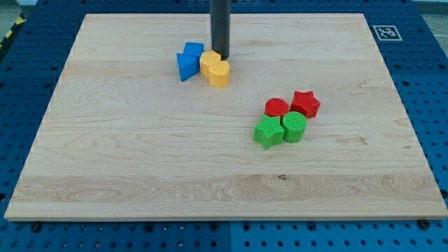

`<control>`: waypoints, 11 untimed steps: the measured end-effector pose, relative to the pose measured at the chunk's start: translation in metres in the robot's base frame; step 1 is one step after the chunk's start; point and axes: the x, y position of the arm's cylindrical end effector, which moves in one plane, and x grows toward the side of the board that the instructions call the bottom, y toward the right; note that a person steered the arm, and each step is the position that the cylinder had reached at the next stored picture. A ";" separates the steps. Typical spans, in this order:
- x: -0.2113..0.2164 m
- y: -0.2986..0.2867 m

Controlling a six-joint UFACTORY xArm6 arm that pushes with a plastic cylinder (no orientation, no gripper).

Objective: Slightly push the yellow hexagon close to the blue triangle

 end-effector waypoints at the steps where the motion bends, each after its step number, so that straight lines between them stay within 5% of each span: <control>1: 0.030 0.000; 9: 0.051 -0.022; 11: 0.005 0.009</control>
